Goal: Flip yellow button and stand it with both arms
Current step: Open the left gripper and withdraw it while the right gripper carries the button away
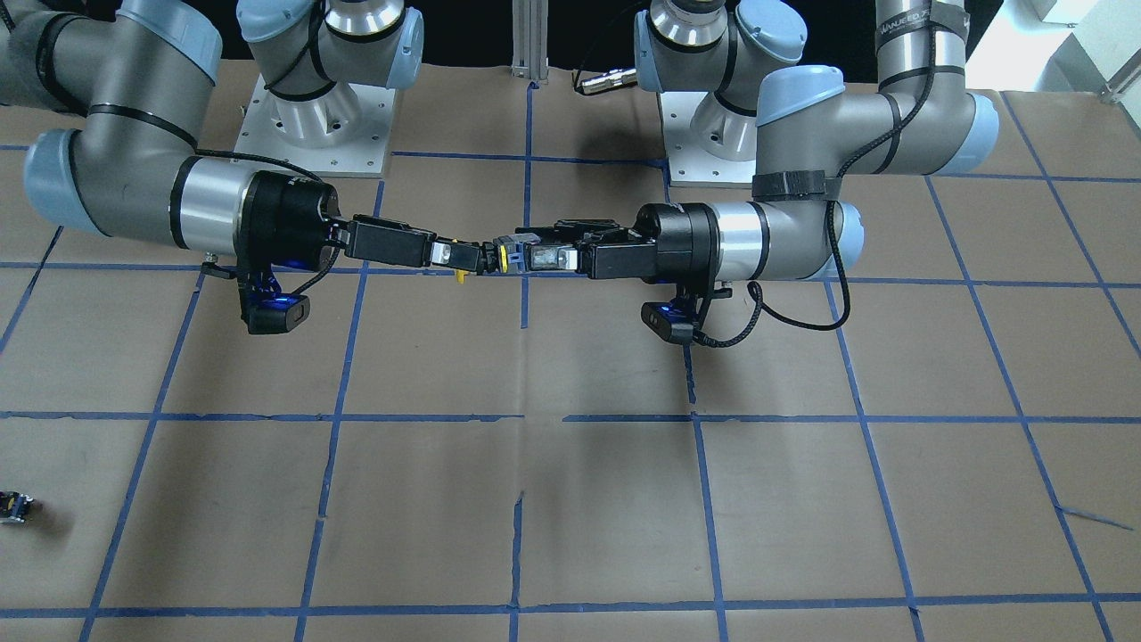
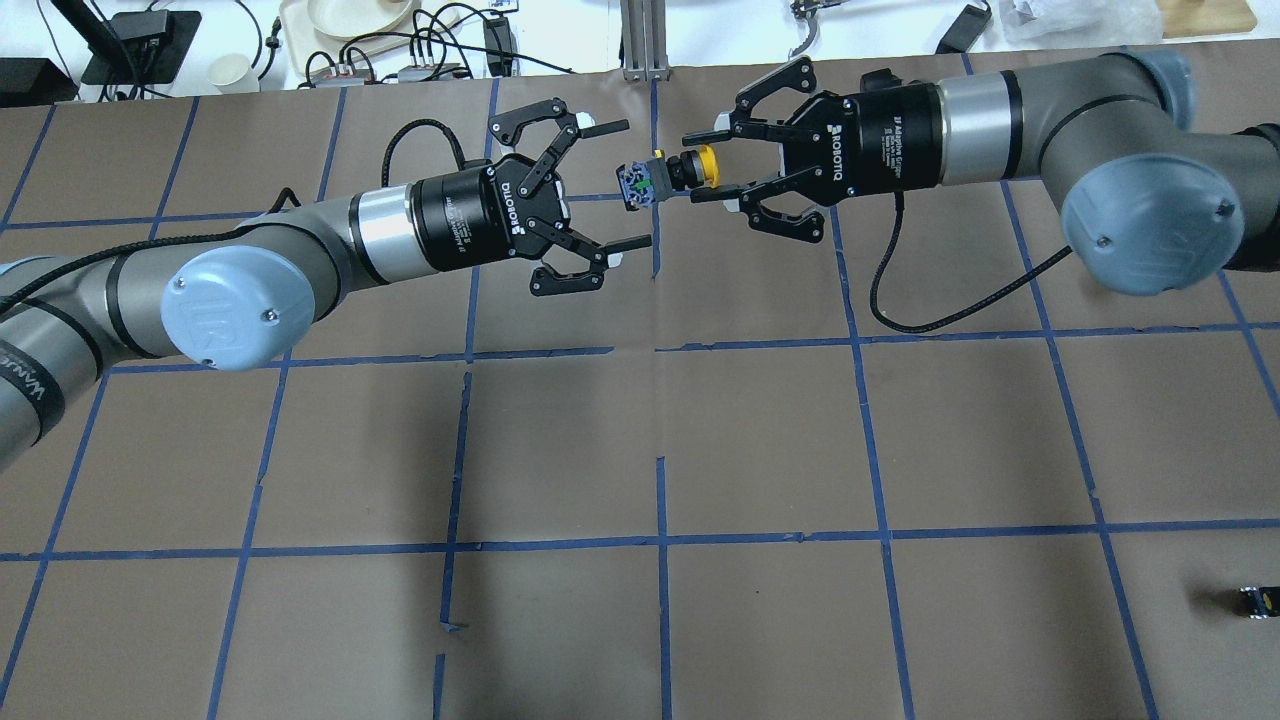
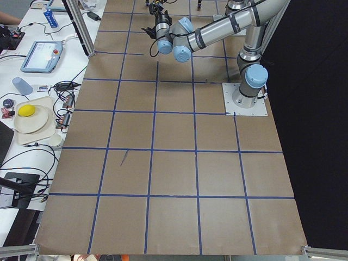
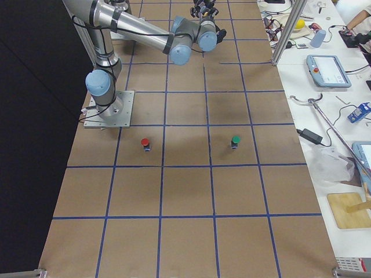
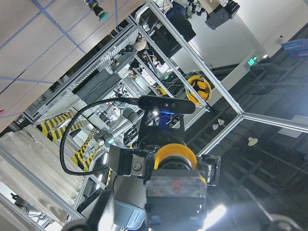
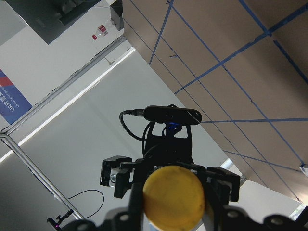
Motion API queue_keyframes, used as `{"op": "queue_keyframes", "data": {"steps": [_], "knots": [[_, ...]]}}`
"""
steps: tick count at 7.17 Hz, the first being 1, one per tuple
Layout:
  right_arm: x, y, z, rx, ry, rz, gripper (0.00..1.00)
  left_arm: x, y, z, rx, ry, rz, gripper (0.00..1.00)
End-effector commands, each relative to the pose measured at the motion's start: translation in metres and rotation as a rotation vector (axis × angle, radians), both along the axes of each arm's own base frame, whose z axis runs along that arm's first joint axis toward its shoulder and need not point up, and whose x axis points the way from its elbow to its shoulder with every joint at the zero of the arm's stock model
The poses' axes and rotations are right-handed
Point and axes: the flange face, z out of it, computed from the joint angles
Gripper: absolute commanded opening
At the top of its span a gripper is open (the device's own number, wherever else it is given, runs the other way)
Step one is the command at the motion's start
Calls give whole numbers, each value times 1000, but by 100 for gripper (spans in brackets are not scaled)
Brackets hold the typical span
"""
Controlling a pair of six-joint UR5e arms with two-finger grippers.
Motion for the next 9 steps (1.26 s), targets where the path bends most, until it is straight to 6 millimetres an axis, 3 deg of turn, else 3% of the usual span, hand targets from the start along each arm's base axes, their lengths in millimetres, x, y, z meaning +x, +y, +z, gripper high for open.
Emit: {"op": "queue_keyframes", "data": {"steps": [1,3,4,5,6,7,8,9], "knots": [[-5,-2,7,-14,29,-1,36,10,0,9,-63,-159,-88,95],[-22,-11,22,-43,171,14,36,39,-21,31,-74,-476,-34,96],[-31,-11,33,-83,334,53,36,47,-26,31,-104,-632,9,97],[-36,1,43,-115,488,89,36,60,-35,37,-127,-796,34,96],[-45,12,45,-184,638,138,36,75,-51,53,-156,-953,60,97],[-57,17,42,-226,770,203,36,82,-62,57,-164,-1040,22,96],[-72,18,36,-254,877,262,35,102,-61,65,-279,-1265,-153,97],[-93,19,32,-270,991,327,34,120,-37,91,-359,-1434,-424,99]]}}
